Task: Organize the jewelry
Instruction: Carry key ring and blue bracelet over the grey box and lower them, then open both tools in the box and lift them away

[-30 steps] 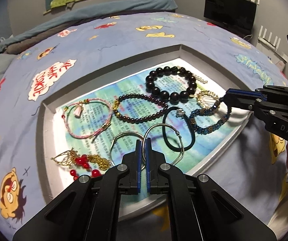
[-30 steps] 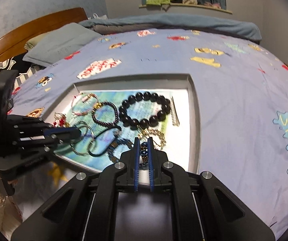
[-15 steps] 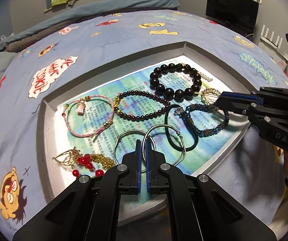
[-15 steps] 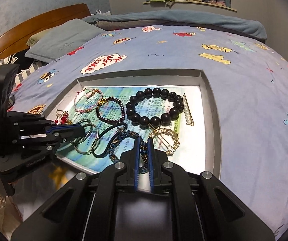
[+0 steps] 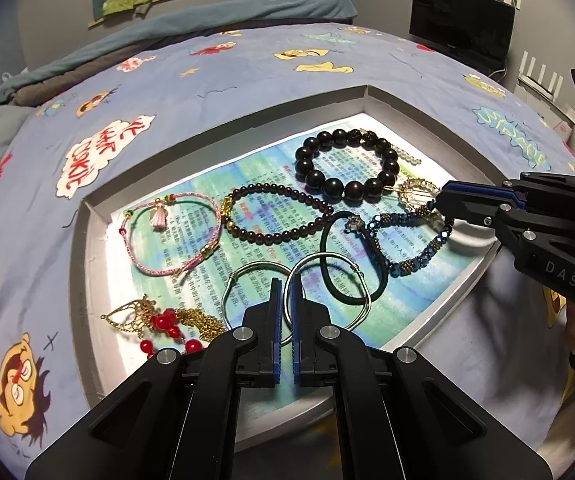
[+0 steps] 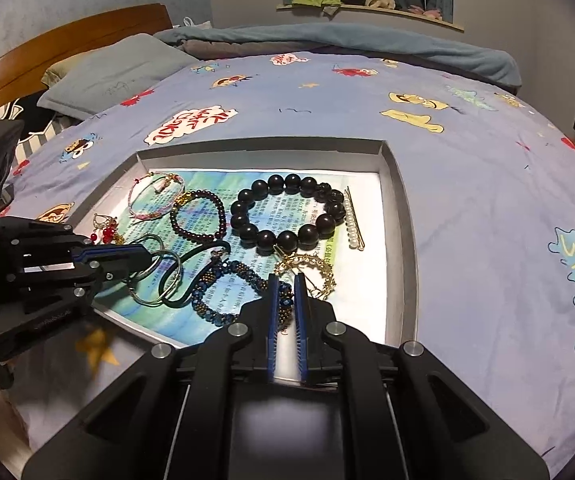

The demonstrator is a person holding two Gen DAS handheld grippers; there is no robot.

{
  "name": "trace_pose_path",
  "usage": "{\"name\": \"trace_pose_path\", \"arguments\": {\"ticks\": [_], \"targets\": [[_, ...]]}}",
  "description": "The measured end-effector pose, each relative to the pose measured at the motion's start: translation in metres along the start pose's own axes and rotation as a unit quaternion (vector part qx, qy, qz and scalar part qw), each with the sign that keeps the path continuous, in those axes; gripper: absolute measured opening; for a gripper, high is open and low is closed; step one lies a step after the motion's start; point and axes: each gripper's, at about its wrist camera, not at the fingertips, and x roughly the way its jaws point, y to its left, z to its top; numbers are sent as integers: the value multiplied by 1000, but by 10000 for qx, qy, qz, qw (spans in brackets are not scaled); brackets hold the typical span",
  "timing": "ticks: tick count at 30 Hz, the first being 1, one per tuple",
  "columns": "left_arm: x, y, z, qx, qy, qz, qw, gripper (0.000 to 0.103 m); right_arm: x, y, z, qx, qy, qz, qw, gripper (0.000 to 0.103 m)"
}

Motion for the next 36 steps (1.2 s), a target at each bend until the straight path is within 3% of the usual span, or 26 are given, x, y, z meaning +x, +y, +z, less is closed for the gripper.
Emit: {"name": "trace_pose_path", "arguments": {"ticks": [14,15,16,18,20,23,28,33,36], "targets": [[-34,1,-1,-138,-379,10,9992,5,-33,-16,2,363,-296,66,9989,10],[-39,2,-2,-168,-396,30,9991,8,-34,-17,1,382,-293,64,9988,10],[-41,3,-3,-184,-401,53,9990,17,-36,-17,1,404,-275,67,9988,10],[-49,4,-6,-198,-428,149,9988,31,-41,-18,-1,460,-273,105,9985,18],[-60,5,-10,-224,-486,242,9983,33,-49,-16,-2,499,-315,121,9982,37],[-74,5,-17,-301,-533,280,9977,41,-62,-12,-3,509,-360,140,9980,47],[-100,5,-37,-396,-595,429,9965,65,-79,0,-10,376,-286,34,9989,66],[-112,6,-50,-528,-583,542,9954,76,-83,7,-22,321,-49,18,9995,69],[-116,9,-55,-747,-551,557,9941,81,-88,12,-27,311,-45,6,9995,79]]}}
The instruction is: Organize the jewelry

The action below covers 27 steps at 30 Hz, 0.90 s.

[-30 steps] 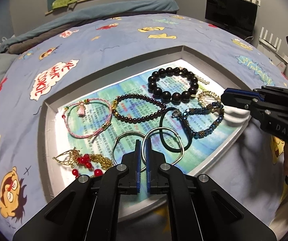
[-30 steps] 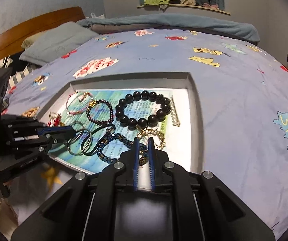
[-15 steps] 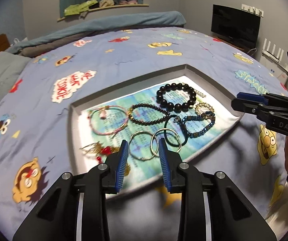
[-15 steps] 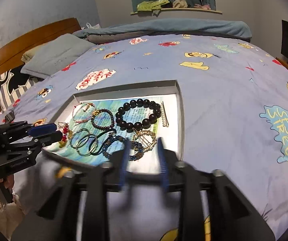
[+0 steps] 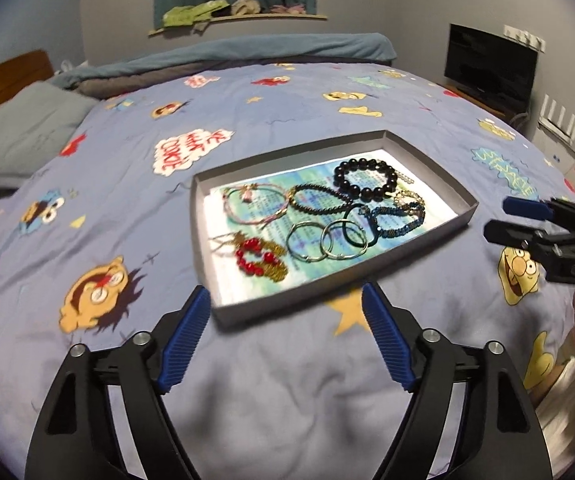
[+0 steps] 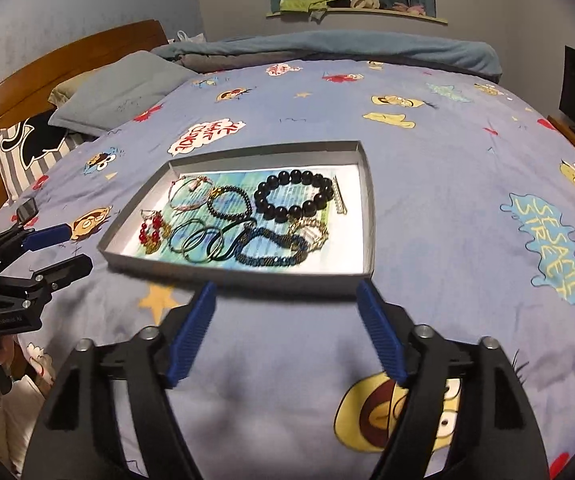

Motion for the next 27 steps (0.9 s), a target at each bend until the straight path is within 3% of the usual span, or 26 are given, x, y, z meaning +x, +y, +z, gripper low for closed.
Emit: {"name": "trace_pose_path", "arguments": {"ticks": [5,8,11,17,25,27], "targets": [[2,3,-1,-308,-9,56,9995,93,-5,2,-1,56,-137,42,9999,98],[6,3,-2,-481,56,59,9988,95,-5,-2,0,215,-157,105,9996,98],[9,2,-2,-527,172,207,9982,96,-4,-3,1,268,-125,-100,9995,98],[1,1,2,-583,-79,544,9968,98,-8,-7,3,423,-22,-157,9990,98],[8,-6,9,-653,606,987,9911,98,-23,-5,5,686,-68,-445,9966,98],[10,-8,9,-674,758,855,9912,98,-21,-2,7,656,102,-589,9961,98]]}}
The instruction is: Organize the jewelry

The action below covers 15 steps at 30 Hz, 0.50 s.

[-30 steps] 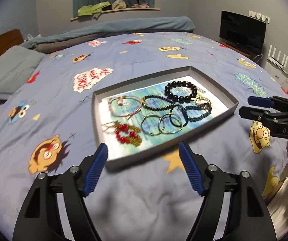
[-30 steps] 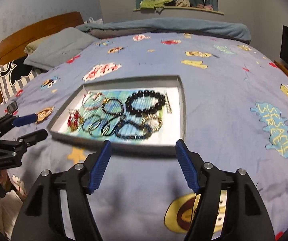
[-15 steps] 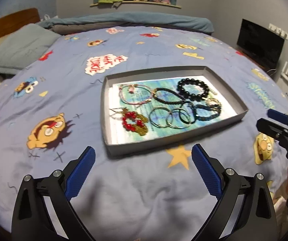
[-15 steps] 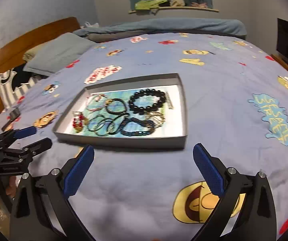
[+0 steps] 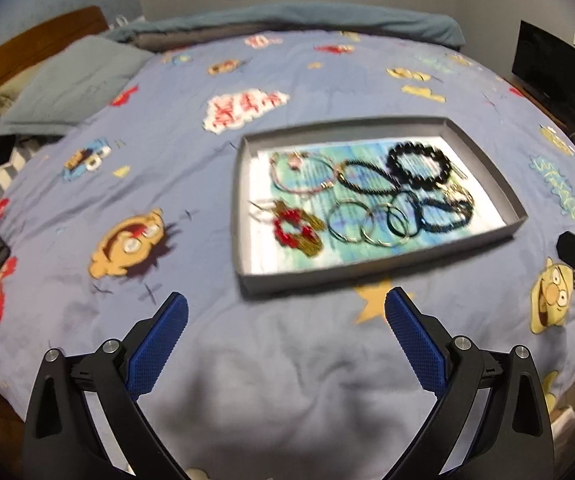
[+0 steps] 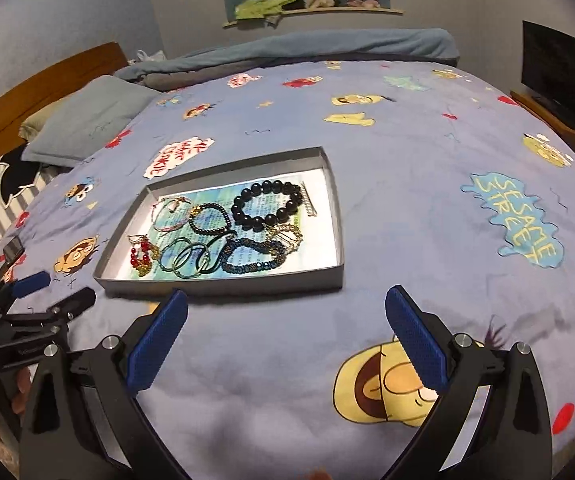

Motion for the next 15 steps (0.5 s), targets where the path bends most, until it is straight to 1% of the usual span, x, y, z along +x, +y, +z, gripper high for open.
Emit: {"name": "trace_pose_path", "arguments": {"ticks": [1,3,5,11,15], "targets": [[-1,-1,-1,-3,-11,-39,10000,98,3,2,2,-94,125,-18,9999,98],[-3,-2,-2,-31,-95,43,9999,98,7,3,2,-135,225,41,9996,98],[-4,-4,-2,-14,-135,36,9999,98,8,2,1,-57,203,32,9998,98],[0,-9,-4,63,-51,-52,10000,98,12,5,-2,-166,271,-15,9995,98],[-2,-9,-4,72,-79,-90,9999,98,13,6,-2,-181,281,-18,9994,98]]}}
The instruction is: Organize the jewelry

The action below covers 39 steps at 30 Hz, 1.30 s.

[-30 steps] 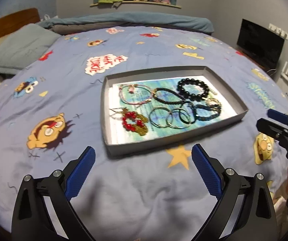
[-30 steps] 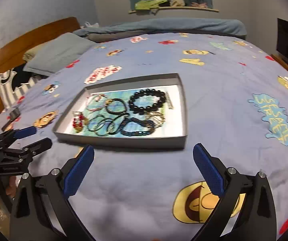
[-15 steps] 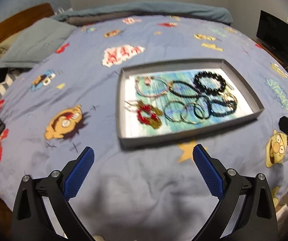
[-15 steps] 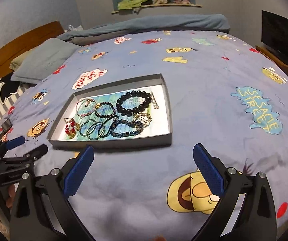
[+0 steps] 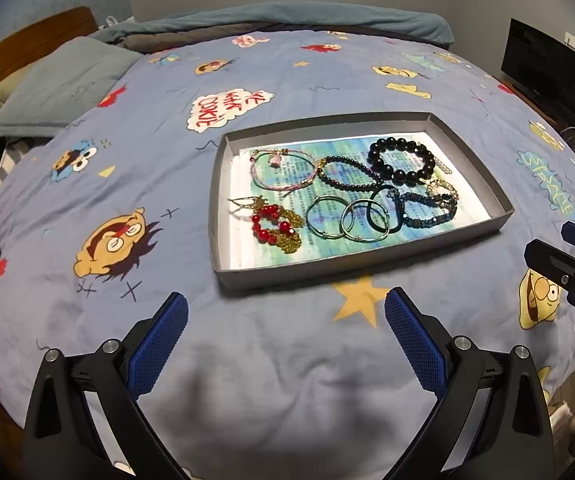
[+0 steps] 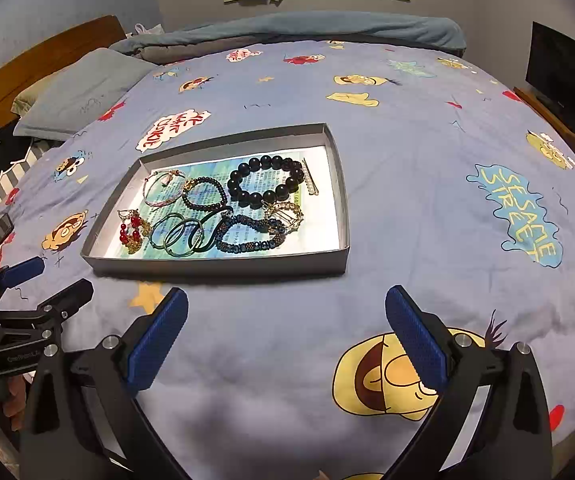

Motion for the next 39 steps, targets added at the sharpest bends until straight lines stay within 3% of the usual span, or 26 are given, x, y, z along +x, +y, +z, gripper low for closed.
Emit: {"name": "trace_pose_path", "arguments": {"ticks": [39], "targets": [[-3,3,1,-26,-36,17,10000,98,-1,2,-2,-5,24,30,10000,98]]}}
